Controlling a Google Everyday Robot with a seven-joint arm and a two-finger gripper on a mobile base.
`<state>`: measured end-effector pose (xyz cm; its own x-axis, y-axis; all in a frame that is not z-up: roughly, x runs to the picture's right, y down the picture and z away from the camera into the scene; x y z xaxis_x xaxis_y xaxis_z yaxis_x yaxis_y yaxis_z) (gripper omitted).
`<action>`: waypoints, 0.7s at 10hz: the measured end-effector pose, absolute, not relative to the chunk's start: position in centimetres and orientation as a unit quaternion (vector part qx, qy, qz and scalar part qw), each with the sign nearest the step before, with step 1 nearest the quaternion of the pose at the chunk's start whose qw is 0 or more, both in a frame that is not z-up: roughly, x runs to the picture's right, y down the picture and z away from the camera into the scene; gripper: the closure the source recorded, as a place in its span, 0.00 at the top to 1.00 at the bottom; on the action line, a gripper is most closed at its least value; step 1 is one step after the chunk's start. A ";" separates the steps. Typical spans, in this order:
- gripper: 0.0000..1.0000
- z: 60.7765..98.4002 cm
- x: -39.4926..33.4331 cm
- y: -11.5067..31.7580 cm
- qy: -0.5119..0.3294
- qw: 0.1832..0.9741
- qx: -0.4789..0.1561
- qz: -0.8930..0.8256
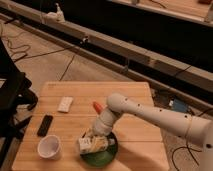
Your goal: Place the bottle in the ceramic bowl
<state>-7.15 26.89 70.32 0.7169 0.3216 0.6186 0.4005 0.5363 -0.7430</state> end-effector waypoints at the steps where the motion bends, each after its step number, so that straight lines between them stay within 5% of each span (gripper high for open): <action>1: 0.63 70.3 -7.2 26.9 -0.375 0.792 -0.481 -0.023; 3: 0.79 70.3 -7.2 26.9 -0.375 0.792 -0.481 -0.022; 7: 0.80 70.1 -7.3 27.0 -0.382 0.791 -0.477 -0.021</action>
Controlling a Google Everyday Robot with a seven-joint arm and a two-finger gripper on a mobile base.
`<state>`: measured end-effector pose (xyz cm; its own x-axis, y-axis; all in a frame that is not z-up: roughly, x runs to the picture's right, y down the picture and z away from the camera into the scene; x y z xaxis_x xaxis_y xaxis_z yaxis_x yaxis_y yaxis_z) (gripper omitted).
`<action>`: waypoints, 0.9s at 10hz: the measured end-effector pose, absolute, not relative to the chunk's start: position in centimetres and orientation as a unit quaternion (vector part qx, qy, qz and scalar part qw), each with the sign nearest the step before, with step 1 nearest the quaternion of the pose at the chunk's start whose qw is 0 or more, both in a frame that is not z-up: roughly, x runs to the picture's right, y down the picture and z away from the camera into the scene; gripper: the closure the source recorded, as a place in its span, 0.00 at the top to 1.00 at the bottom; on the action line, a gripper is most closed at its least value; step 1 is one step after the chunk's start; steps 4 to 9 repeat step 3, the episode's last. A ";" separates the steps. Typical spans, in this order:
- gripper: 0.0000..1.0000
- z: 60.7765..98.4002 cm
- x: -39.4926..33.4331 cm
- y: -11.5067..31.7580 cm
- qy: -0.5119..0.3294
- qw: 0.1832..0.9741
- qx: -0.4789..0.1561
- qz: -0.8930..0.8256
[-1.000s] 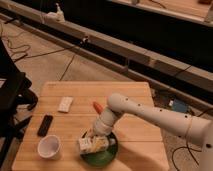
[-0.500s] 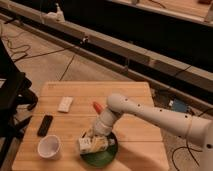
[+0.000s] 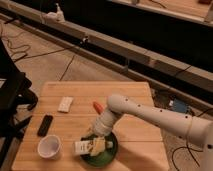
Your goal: Place the bottle in the ceramic bowl
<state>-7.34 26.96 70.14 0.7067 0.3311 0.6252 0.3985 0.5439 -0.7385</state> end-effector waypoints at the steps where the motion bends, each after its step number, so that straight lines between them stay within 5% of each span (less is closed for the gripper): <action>1: 0.80 70.1 -7.3 26.9 -0.385 0.792 -0.475 -0.019; 9: 0.80 70.1 -7.3 26.9 -0.385 0.791 -0.475 -0.020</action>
